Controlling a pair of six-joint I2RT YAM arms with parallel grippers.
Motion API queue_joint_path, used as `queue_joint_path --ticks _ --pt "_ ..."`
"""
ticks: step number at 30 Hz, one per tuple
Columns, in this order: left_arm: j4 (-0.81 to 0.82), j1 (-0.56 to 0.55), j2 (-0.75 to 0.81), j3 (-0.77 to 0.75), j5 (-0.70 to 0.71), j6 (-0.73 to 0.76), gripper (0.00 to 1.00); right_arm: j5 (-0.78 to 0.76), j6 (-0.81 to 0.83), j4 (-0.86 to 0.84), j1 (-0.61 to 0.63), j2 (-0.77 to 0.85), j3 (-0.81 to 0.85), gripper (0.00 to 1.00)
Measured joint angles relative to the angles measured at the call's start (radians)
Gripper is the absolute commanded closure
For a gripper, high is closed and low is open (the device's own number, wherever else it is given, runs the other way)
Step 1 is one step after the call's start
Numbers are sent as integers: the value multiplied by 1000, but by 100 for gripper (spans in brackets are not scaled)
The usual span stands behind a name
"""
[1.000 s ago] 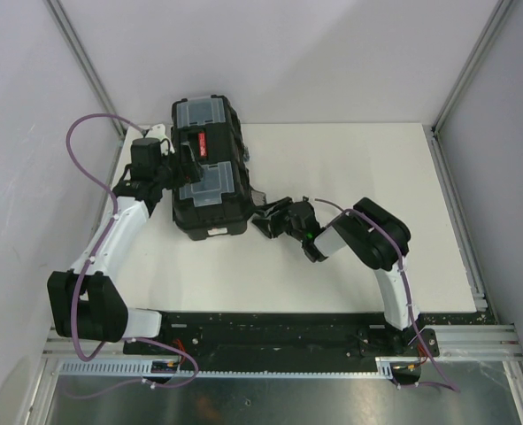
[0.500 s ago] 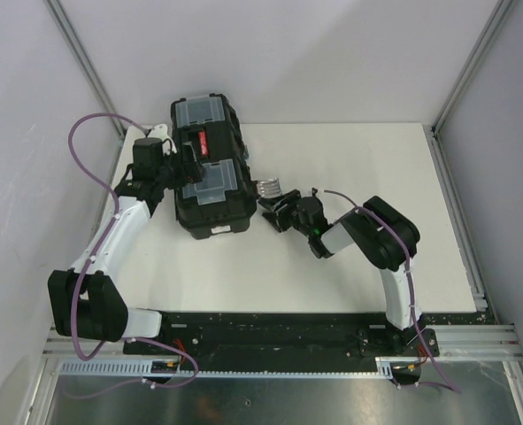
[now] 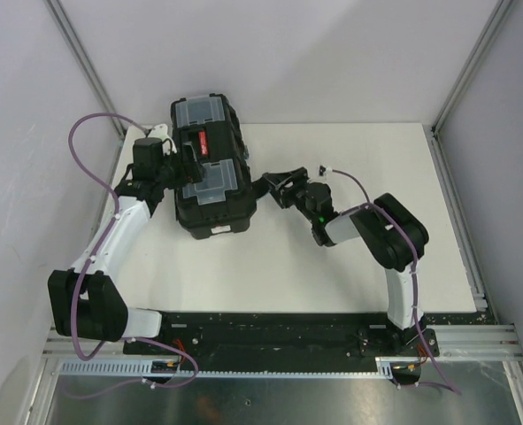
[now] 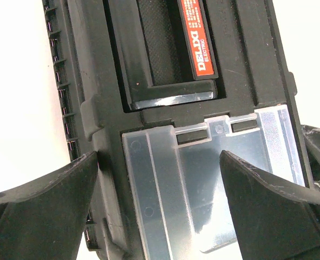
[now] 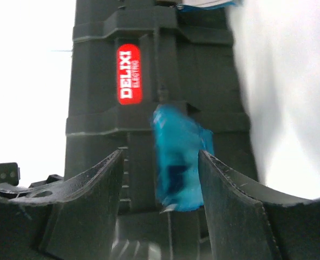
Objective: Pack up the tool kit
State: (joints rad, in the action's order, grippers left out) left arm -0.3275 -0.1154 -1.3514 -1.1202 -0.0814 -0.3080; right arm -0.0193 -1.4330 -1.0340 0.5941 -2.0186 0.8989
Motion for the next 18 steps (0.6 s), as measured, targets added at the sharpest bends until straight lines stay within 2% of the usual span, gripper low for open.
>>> queue_joint_path --ticks 7,12,18 --pt "1 0 -1 0 -1 2 5 137 11 -77 -7 -122 161 41" --pt "1 0 -2 0 -1 2 5 201 0 -110 -8 -166 175 39" --pt "1 0 -3 0 -1 2 5 262 18 -111 -22 -167 175 31"
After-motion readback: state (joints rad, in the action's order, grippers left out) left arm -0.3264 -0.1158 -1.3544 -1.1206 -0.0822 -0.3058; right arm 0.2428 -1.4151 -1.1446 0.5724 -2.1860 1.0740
